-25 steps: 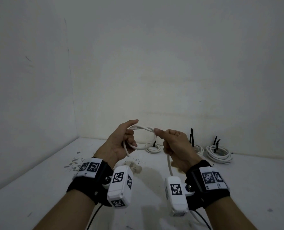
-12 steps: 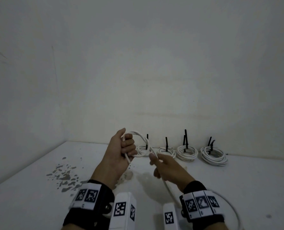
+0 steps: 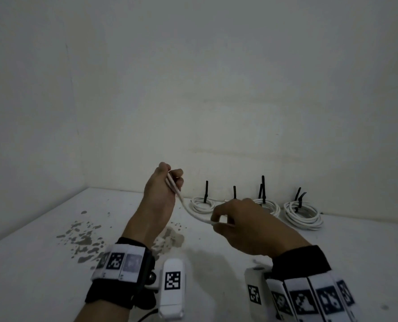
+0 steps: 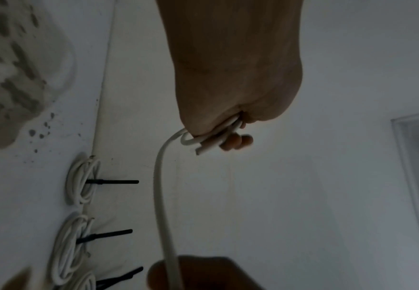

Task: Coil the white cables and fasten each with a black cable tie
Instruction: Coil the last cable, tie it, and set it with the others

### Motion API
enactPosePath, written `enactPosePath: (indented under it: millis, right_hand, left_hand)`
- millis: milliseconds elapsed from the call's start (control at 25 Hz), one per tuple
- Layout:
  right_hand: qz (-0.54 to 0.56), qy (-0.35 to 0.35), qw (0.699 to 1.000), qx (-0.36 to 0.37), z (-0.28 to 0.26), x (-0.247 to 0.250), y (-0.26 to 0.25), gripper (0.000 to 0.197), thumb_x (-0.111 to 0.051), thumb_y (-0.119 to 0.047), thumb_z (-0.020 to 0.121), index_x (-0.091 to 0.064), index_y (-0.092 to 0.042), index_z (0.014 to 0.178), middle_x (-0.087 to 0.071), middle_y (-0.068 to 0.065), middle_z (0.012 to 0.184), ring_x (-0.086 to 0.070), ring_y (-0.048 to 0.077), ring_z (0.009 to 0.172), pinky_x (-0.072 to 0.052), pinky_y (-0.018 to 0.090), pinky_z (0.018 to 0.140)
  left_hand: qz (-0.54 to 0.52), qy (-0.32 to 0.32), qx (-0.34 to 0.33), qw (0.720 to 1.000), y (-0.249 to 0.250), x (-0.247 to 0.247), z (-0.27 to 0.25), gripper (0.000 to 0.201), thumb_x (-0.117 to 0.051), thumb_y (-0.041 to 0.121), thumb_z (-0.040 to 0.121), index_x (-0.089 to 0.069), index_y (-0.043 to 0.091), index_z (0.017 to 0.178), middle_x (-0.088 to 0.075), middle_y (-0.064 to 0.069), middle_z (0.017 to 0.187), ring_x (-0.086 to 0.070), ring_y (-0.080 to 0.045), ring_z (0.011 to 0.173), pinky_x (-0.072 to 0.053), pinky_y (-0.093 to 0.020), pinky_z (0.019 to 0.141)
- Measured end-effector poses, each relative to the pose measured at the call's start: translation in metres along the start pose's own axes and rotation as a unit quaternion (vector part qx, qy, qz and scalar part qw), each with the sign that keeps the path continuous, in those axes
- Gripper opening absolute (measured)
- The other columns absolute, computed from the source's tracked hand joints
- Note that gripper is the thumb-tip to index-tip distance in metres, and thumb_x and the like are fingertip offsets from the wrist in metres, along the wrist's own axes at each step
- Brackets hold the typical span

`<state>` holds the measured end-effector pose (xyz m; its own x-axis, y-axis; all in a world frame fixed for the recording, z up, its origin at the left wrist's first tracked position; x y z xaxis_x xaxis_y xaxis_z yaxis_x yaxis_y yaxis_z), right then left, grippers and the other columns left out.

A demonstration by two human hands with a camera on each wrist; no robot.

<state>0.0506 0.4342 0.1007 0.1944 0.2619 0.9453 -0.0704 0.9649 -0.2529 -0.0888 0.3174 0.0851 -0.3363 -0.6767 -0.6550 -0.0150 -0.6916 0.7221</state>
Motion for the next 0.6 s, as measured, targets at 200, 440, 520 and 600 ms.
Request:
enactPosePath:
  millis: [200, 440, 520, 600]
  right_hand:
    - [-0.010, 0.096, 0.995, 0.034, -0.014, 0.038, -0.042, 0.019, -0.057, -0.038, 0.098, -0.072, -0.031, 0.106, -0.069, -0.008, 0.088, -0.062, 0.013, 0.075, -0.055, 0.032, 0.074]
    - [0.021, 0.295, 0.949, -0.105, -0.030, 0.081, 0.025, 0.054, -0.062, -0.080, 0.068, -0.067, -0.027, 0.072, -0.066, -0.010, 0.066, -0.063, 0.010, 0.064, -0.052, 0.029, 0.060]
    - [0.049, 0.195, 0.974, -0.100, -0.023, 0.063, 0.038, 0.044, -0.065, -0.072, 0.074, -0.069, -0.028, 0.073, -0.063, -0.010, 0.064, -0.059, 0.004, 0.063, -0.046, 0.025, 0.056]
    - [0.071, 0.087, 0.990, -0.087, -0.022, 0.047, 0.049, 0.022, -0.069, -0.051, 0.086, -0.071, -0.030, 0.080, -0.062, -0.009, 0.066, -0.056, 0.000, 0.060, -0.039, 0.014, 0.053]
  left_hand:
    - [0.325, -0.132, 0.026, 0.936, -0.022, -0.030, -0.025, 0.047, -0.032, 0.035, 0.106, -0.052, 0.012, 0.070, -0.055, -0.001, 0.055, -0.048, -0.016, 0.057, -0.039, -0.030, 0.062]
    - [0.311, -0.190, 0.098, 0.926, -0.037, -0.047, -0.042, 0.037, -0.043, 0.039, 0.102, -0.049, 0.015, 0.075, -0.022, 0.008, 0.048, -0.015, -0.008, 0.042, -0.011, -0.023, 0.045]
    - [0.276, -0.108, 0.083, 0.951, -0.031, -0.036, -0.034, 0.039, -0.058, 0.050, 0.090, -0.055, 0.015, 0.072, -0.020, 0.007, 0.048, -0.015, -0.008, 0.039, -0.012, -0.023, 0.042]
    - [0.194, -0.018, 0.087, 0.977, -0.023, -0.013, -0.024, 0.043, -0.064, 0.053, 0.084, -0.054, 0.015, 0.069, -0.020, 0.007, 0.045, -0.015, -0.008, 0.036, -0.014, -0.022, 0.041]
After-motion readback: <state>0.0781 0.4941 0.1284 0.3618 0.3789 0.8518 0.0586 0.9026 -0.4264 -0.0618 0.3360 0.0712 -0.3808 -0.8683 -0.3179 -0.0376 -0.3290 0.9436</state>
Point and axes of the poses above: each hand's wrist, its own z-axis towards the middle knuckle, its own x-axis out of the back of the hand, y = z × x, the point moved 9 cm from there along z, towards the middle knuckle
